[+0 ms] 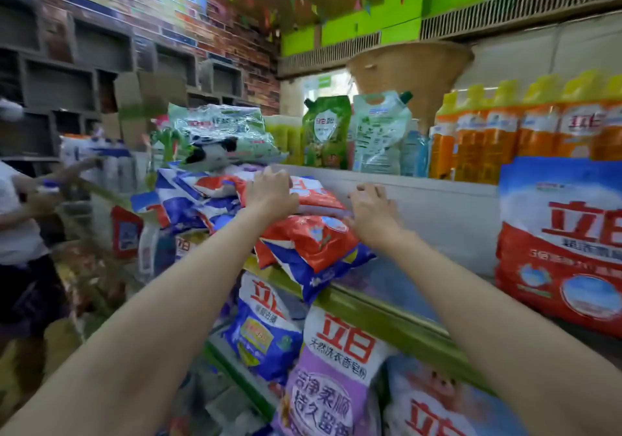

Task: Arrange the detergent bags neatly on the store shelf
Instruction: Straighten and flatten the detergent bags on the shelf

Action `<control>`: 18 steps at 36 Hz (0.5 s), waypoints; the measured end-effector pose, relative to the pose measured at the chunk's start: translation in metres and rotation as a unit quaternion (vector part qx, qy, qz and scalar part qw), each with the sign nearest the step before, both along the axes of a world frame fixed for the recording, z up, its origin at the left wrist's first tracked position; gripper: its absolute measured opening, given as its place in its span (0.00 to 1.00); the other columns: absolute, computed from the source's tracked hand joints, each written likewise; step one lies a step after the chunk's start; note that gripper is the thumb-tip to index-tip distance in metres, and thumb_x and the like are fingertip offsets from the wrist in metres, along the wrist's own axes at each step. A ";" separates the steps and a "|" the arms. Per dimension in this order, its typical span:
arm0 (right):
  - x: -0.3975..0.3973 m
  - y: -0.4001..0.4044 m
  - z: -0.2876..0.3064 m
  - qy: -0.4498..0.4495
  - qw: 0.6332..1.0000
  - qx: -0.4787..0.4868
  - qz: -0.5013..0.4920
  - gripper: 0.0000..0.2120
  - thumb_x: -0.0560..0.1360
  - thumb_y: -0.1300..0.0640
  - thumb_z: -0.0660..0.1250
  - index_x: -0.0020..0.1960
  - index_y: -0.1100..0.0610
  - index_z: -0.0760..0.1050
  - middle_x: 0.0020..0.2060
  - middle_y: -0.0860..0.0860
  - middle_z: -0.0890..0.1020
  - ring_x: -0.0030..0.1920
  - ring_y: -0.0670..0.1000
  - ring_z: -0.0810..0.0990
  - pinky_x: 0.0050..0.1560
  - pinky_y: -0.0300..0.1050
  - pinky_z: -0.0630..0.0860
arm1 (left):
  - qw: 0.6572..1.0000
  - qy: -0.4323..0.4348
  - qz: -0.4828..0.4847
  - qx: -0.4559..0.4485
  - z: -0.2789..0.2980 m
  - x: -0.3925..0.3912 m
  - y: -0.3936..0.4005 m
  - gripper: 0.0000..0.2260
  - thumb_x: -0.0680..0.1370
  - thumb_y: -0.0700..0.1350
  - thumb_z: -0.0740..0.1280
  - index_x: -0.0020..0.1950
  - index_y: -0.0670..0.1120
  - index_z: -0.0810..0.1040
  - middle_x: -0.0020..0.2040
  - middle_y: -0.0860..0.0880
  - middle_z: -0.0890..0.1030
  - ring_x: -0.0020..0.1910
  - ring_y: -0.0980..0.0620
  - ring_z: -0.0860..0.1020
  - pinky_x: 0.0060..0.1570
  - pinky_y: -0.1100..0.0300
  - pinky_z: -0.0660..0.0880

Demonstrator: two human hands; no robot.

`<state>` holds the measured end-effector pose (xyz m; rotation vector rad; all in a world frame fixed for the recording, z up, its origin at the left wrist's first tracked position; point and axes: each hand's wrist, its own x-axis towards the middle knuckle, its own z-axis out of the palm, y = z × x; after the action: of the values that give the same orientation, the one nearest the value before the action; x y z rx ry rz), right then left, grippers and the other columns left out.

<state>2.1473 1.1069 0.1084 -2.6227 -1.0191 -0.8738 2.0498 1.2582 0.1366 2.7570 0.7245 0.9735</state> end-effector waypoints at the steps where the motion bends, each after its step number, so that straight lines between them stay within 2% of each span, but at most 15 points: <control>1: 0.001 0.008 0.000 0.016 1.000 0.007 0.006 0.20 0.78 0.51 0.60 0.68 0.58 0.66 0.67 0.57 0.65 0.68 0.59 0.62 0.63 0.55 0.66 | 1.000 0.005 0.022 -0.002 0.001 -0.004 0.008 0.17 0.76 0.49 0.62 0.63 0.44 0.74 0.65 0.39 0.70 0.66 0.39 0.68 0.63 0.48 0.66; 3: 0.004 0.022 0.001 0.074 0.996 0.034 0.021 0.22 0.79 0.51 0.58 0.70 0.59 0.63 0.68 0.61 0.66 0.68 0.61 0.63 0.67 0.54 0.64 | 0.998 0.010 0.053 -0.023 0.001 -0.008 0.024 0.20 0.75 0.53 0.62 0.62 0.43 0.74 0.66 0.40 0.69 0.66 0.39 0.67 0.64 0.45 0.67; 5: 0.006 0.032 0.004 0.168 0.982 0.083 0.028 0.26 0.80 0.49 0.55 0.73 0.62 0.58 0.70 0.64 0.64 0.71 0.62 0.62 0.70 0.52 0.60 | 0.996 0.022 0.075 -0.043 0.003 -0.009 0.036 0.26 0.74 0.58 0.62 0.63 0.40 0.73 0.67 0.38 0.67 0.66 0.38 0.65 0.65 0.45 0.66; 8: 0.010 0.042 0.007 0.268 0.953 0.136 0.029 0.30 0.81 0.45 0.53 0.74 0.64 0.55 0.73 0.63 0.62 0.72 0.61 0.61 0.71 0.50 0.59 | 0.990 0.042 0.084 -0.101 0.007 -0.009 0.046 0.34 0.75 0.60 0.61 0.72 0.38 0.61 0.70 0.38 0.65 0.70 0.38 0.63 0.65 0.50 0.64; 10: 0.011 0.047 0.009 0.304 0.941 0.144 0.024 0.31 0.81 0.44 0.52 0.74 0.64 0.54 0.73 0.63 0.61 0.73 0.61 0.61 0.70 0.48 0.60 | 0.986 0.050 0.065 -0.145 0.010 -0.004 0.054 0.35 0.77 0.60 0.60 0.73 0.37 0.57 0.69 0.39 0.69 0.68 0.39 0.66 0.63 0.52 0.67; 11: 0.011 0.050 0.009 0.322 0.935 0.148 0.025 0.31 0.81 0.44 0.53 0.75 0.64 0.54 0.73 0.63 0.61 0.73 0.60 0.61 0.69 0.47 0.61 | 0.985 0.056 0.055 -0.156 0.012 -0.002 0.057 0.34 0.77 0.60 0.60 0.73 0.37 0.59 0.67 0.39 0.70 0.67 0.39 0.68 0.62 0.52 0.68; 14: 0.010 0.058 0.012 0.350 0.916 0.193 0.041 0.27 0.81 0.48 0.55 0.72 0.66 0.60 0.70 0.63 0.67 0.69 0.61 0.66 0.65 0.47 0.65 | 0.983 0.067 0.032 -0.166 0.015 0.002 0.060 0.30 0.76 0.61 0.60 0.68 0.40 0.69 0.66 0.39 0.72 0.65 0.38 0.71 0.65 0.48 0.70; 16: 0.009 0.062 0.013 0.361 0.903 0.230 0.048 0.24 0.80 0.49 0.56 0.67 0.66 0.67 0.66 0.63 0.72 0.66 0.61 0.71 0.62 0.48 0.69 | 0.981 0.043 0.015 -0.190 0.016 0.007 0.061 0.29 0.75 0.59 0.62 0.67 0.39 0.69 0.65 0.40 0.72 0.65 0.38 0.70 0.64 0.48 0.70; 18: 0.008 0.064 0.013 0.363 0.896 0.254 0.042 0.24 0.80 0.48 0.56 0.65 0.66 0.70 0.63 0.63 0.74 0.64 0.62 0.73 0.60 0.48 0.71 | 0.974 0.001 -0.003 -0.225 0.018 0.012 0.063 0.31 0.74 0.55 0.66 0.70 0.37 0.65 0.65 0.41 0.72 0.65 0.40 0.70 0.63 0.49 0.71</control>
<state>2.1554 1.1711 0.1219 -2.1303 -0.5824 -0.0645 2.0617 1.3207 0.1544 2.3622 0.8179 0.6976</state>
